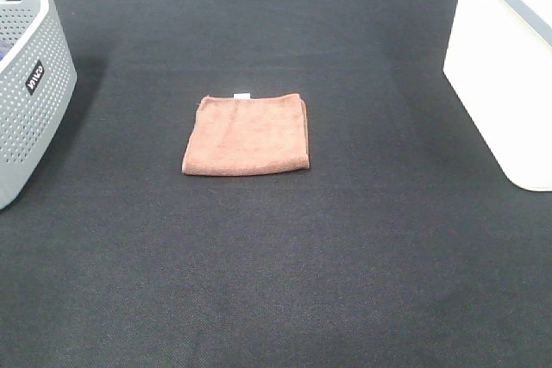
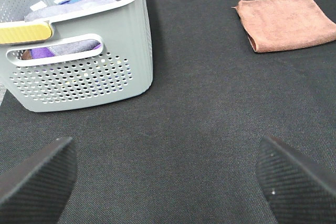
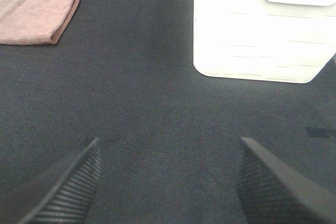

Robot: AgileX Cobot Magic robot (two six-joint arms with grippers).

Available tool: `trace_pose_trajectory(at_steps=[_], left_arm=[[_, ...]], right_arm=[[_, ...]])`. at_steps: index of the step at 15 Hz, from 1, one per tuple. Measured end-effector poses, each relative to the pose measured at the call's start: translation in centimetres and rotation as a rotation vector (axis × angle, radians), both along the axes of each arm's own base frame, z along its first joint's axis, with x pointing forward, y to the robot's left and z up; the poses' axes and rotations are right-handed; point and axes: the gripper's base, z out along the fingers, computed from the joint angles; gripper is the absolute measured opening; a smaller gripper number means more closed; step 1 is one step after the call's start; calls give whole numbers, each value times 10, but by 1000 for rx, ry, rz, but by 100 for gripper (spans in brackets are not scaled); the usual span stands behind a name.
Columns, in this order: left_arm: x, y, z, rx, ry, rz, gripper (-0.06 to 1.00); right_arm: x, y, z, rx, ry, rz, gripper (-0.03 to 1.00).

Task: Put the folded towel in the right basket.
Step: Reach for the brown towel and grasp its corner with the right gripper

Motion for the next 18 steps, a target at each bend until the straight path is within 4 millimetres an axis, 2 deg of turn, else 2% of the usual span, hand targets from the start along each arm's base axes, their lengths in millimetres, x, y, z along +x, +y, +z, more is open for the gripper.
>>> trace_pose_trajectory(at_steps=[18], left_arm=[[0,0,0,0,0,0,88]], right_arm=[[0,0,0,0,0,0,68]])
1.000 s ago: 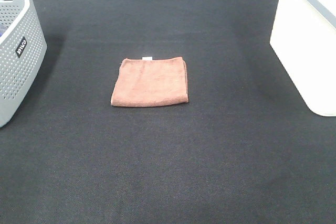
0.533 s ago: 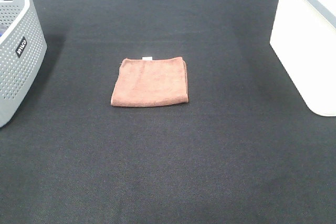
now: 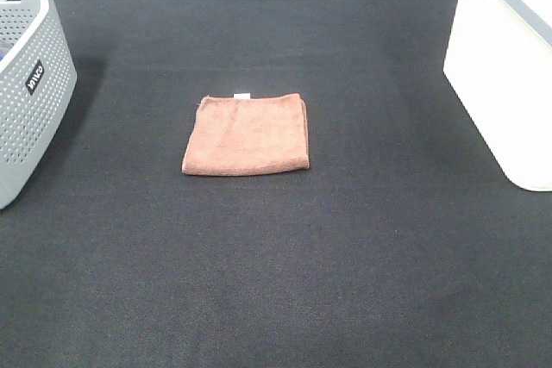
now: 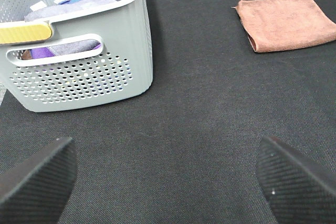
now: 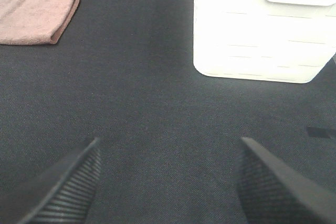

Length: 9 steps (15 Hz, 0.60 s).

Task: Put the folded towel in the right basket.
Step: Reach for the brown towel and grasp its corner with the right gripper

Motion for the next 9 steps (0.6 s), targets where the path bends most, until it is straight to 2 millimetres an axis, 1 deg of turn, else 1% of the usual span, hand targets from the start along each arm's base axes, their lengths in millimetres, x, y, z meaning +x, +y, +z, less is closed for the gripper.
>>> trace_pose_trajectory(at_steps=[9], left_arm=[[0,0,0,0,0,0,88]], right_arm=[[0,0,0,0,0,0,68]])
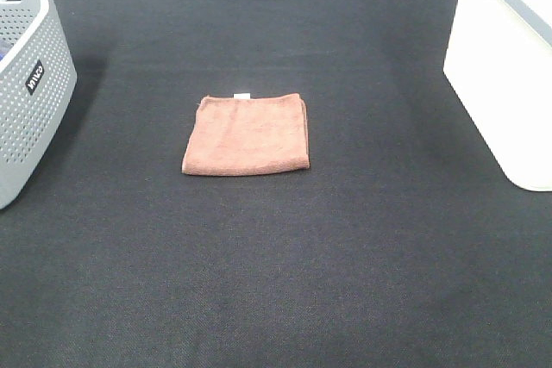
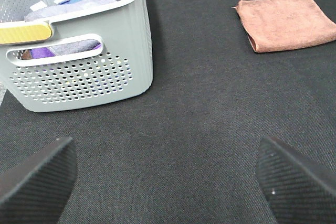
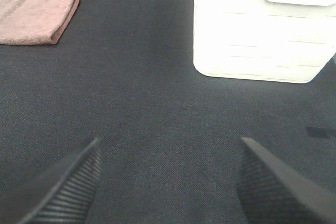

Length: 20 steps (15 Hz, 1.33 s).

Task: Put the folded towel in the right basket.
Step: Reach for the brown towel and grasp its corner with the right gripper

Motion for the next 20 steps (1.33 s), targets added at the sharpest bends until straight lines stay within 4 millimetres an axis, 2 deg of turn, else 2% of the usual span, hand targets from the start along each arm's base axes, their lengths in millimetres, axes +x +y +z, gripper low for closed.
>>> trace_pose_trajectory(at_steps=[7,10,11,14,16,20], left_arm=[[0,0,0,0,0,0,88],[0,0,0,0,0,0,88],[0,0,0,0,0,0,88],[0,0,0,0,0,0,88],[0,0,0,0,0,0,88],[0,0,0,0,0,0,88]], right_arm=[[0,0,0,0,0,0,68],[4,1,6,9,9,5,68],[10,1,14,14,17,6,68],[46,2,42,24,65,3,68],[85,5,64,64,148,17,68],[161,6,90,73,275,25,68]])
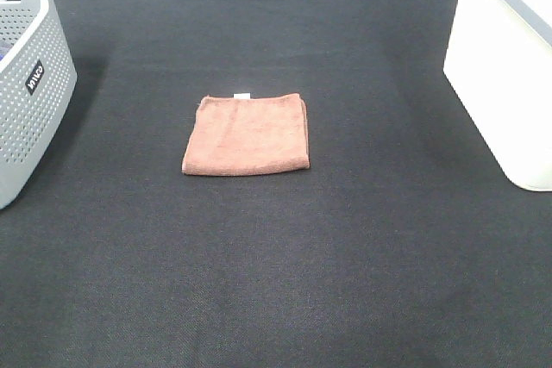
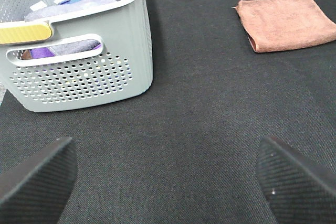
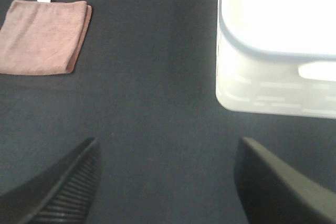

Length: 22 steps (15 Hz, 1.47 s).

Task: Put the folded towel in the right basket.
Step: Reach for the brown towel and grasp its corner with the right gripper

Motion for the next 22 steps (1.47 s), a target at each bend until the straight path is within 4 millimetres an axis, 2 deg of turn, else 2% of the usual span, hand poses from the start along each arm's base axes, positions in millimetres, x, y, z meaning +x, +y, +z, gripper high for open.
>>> trace_pose_trajectory(at_steps=[3,4,6,8,9,10,11,15,17,18,20,21,22], left_arm=[[0,0,0,0,0,0,88],[0,0,0,0,0,0,88],[0,0,0,0,0,0,88],[0,0,0,0,0,0,88],[0,0,0,0,0,0,88],[0,0,0,0,0,0,88],[0,0,0,0,0,0,88],[0,0,0,0,0,0,88],[0,0,0,0,0,0,88],[0,0,0,0,0,0,88],[0,0,0,0,0,0,88],[0,0,0,0,0,0,88],[0,0,0,0,0,0,88]], right_arm=[[62,1,11,-42,52,48,68],[93,3,17,-36,55,76,68],[131,10,24,12,52,124,68],[164,29,18,-23,84,210,68],[164,29,18,-23,84,210,68],[177,42,9,-43,114,250,68],[196,66,-11,-46,171,303,68],[233,120,-69,-26,310,405,68],[250,137,-97,77,382,403,68],[265,146,-122,136,434,394,68],[281,154,-150,192,484,386,68],[292,159,-172,216,524,384,68],[292,159,-172,216,524,384,68]])
